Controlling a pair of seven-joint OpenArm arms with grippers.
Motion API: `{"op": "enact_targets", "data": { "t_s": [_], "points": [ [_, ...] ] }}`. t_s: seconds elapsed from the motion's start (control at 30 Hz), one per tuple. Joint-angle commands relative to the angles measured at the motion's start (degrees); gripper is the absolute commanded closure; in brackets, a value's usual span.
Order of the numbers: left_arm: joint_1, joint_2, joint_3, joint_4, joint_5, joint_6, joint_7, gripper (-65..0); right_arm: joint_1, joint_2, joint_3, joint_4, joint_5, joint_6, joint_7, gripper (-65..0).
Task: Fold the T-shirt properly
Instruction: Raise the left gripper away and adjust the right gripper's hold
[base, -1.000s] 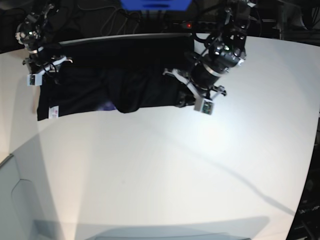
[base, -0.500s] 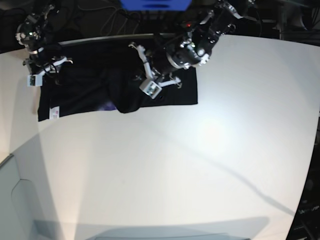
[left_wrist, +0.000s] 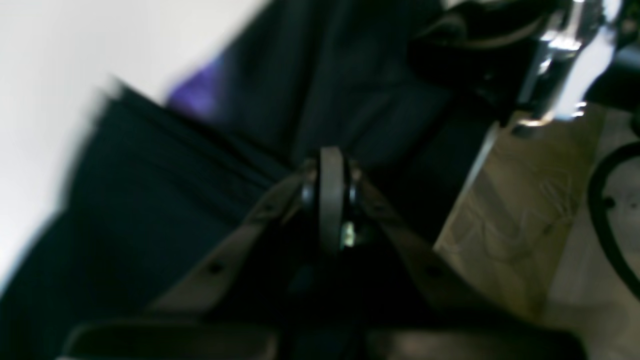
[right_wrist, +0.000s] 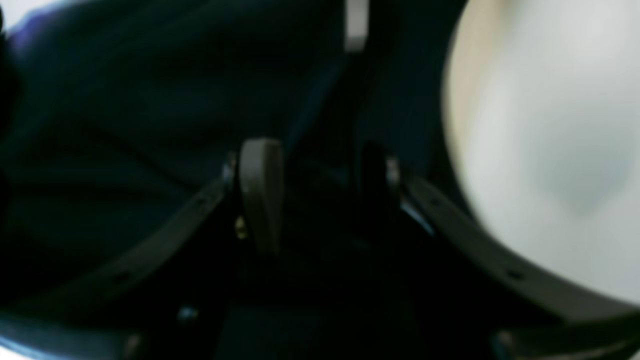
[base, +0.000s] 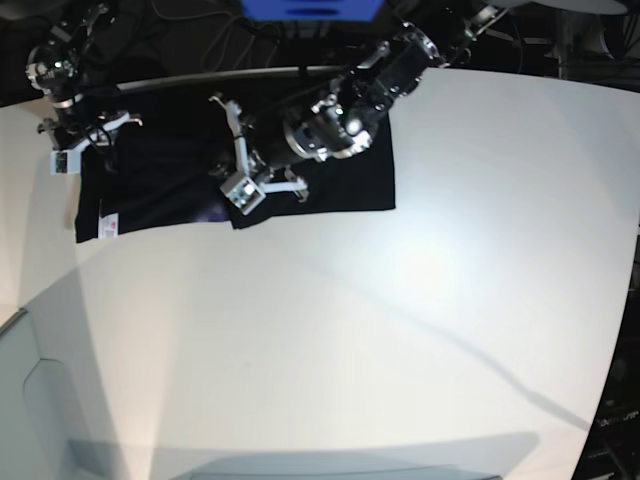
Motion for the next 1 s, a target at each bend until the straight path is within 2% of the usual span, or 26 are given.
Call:
{"op": "enact_targets", "data": {
  "t_s": [0.0, 0.1, 0.27, 0.37, 0.5, 0.67, 0.83, 0.97],
  "points": [
    [-0.27, -0.84, -1.38, 2.38, 0.20, 0.24, -0.77, 0.0, -0.32, 0.55, 0.11, 2.42, 1.22, 0.36, 1.33, -27.0],
    [2.90, -4.01, -7.45, 7.74, 0.20, 0.33, -0.77, 0.0, -0.24, -0.51, 0.29, 4.79, 1.14, 0.36, 1.33, -27.0],
    [12.39, -9.10, -26.87, 11.96, 0.11, 0.15, -0.86, 0.0, 0.47, -1.03, 2.66, 5.58, 0.96, 0.36, 1.33, -27.2],
    [17.58, -9.02, -39.01, 11.87, 0.11, 0.06, -0.86, 0.0, 1.43, -0.95, 3.98, 5.58, 1.14, 0.36, -1.57, -28.6],
    [21.45, -8.93, -49.03, 11.87, 0.11, -0.03, -0.86, 0.0, 3.63, 0.11, 6.35, 5.58, 1.31, 0.36, -7.81, -30.5],
    [22.15, -8.93, -54.92, 11.79, 0.11, -0.03, -0.86, 0.0, 8.03, -0.07, 10.49, 5.49, 1.22, 0.36, -13.18, -31.0],
    [21.71, -8.93, -54.92, 11.79, 0.11, -0.03, -0.86, 0.0, 11.63, 0.29, 12.77, 1.63, 1.31, 0.36, -17.57, -37.5],
    [21.62, -7.87, -55.09, 11.79, 0.11, -0.03, -0.86, 0.0, 12.07, 2.48, 12.33, -2.42, 1.31, 0.36, -19.42, -39.2]
  ]
}}
